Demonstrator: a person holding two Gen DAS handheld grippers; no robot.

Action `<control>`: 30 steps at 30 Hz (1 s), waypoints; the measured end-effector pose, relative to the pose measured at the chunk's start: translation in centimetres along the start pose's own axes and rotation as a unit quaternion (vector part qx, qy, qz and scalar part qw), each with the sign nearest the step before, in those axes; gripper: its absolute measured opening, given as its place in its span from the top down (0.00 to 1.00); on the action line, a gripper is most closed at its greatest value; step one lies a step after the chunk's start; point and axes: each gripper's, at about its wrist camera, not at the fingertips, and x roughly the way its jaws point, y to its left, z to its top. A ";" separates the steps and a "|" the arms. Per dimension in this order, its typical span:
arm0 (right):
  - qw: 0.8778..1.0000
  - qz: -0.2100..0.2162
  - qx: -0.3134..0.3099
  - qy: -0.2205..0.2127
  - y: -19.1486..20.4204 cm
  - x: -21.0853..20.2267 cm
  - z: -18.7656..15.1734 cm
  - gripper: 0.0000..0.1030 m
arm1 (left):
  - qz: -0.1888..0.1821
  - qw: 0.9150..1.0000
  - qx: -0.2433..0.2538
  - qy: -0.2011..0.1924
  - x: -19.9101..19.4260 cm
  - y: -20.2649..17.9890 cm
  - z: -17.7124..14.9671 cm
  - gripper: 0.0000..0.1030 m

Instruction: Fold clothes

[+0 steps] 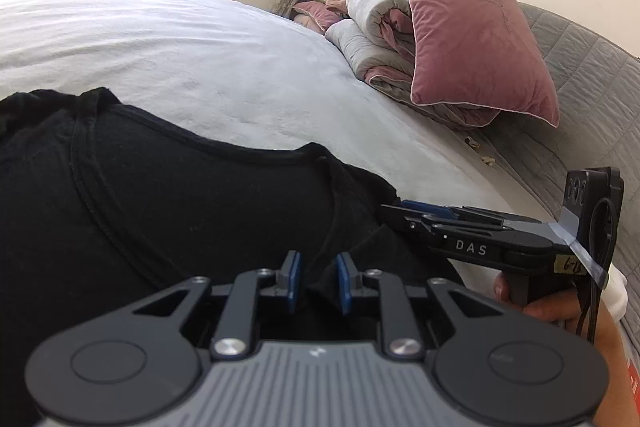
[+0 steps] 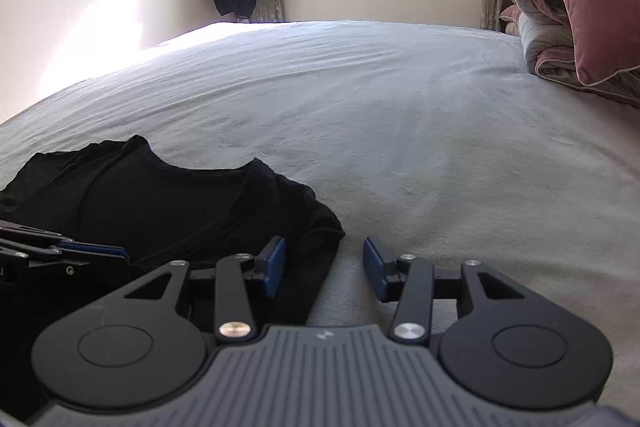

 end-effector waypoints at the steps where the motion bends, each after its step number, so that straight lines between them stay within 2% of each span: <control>1: 1.000 0.005 0.003 -0.001 -0.1 0.0 0.0 0.68 | 0.002 1.000 0.004 0.000 0.0 -0.1 0.0 0.83; 2: 1.000 0.012 0.013 -0.002 -0.3 -0.1 0.0 0.75 | 0.003 1.000 0.009 -0.001 -0.1 -0.3 0.0 0.84; 3: 0.999 0.021 0.027 -0.003 -0.6 -0.2 0.0 0.91 | 0.004 1.000 0.014 -0.001 -0.1 -0.5 -0.1 0.85; 5: 0.999 0.026 0.047 -0.008 -1.2 -0.5 0.1 0.95 | 0.001 1.000 0.021 -0.004 -0.2 -0.7 0.0 0.86; 9: 0.997 0.001 0.068 -0.021 -2.4 -1.3 0.3 0.96 | -0.004 1.000 0.026 -0.014 -0.4 -1.0 0.0 0.86; 12: 0.997 -0.008 0.080 -0.013 -3.1 -1.0 0.2 0.96 | 0.001 0.999 0.031 -0.009 -0.2 -1.2 -0.1 0.85; 14: 0.995 0.008 0.096 -0.012 -3.6 -1.1 0.1 0.92 | -0.001 1.000 0.030 -0.009 -0.1 -1.2 -0.1 0.79; 16: 0.993 0.025 0.111 -0.011 -4.0 -1.2 0.1 0.84 | -0.003 1.000 0.023 -0.009 0.0 -1.1 0.0 0.78; 19: 0.990 0.050 0.135 -0.009 -4.7 -1.4 0.0 0.81 | -0.001 1.000 0.021 -0.010 0.1 -1.3 0.0 0.78; 21: 0.986 0.067 0.150 -0.009 -5.2 -1.6 0.0 0.81 | 0.000 1.000 0.022 -0.012 0.3 -1.5 0.0 0.82; 23: 0.982 0.089 0.168 -0.011 -5.6 -1.8 0.0 0.81 | 0.002 1.000 0.023 -0.017 0.2 -1.7 0.0 0.95; 24: 0.980 0.099 0.175 -0.012 -5.7 -1.9 0.0 0.81 | 0.004 0.999 0.024 -0.021 0.2 -1.8 0.0 0.95; 27: 0.982 0.098 0.163 -0.011 -5.2 -2.1 0.3 0.96 | 0.005 0.999 0.025 -0.039 -0.2 -2.0 0.2 0.97; 30: 0.984 0.086 0.157 -0.028 -4.8 -2.8 0.8 0.96 | 0.006 0.998 0.026 -0.059 -0.7 -2.2 0.4 0.97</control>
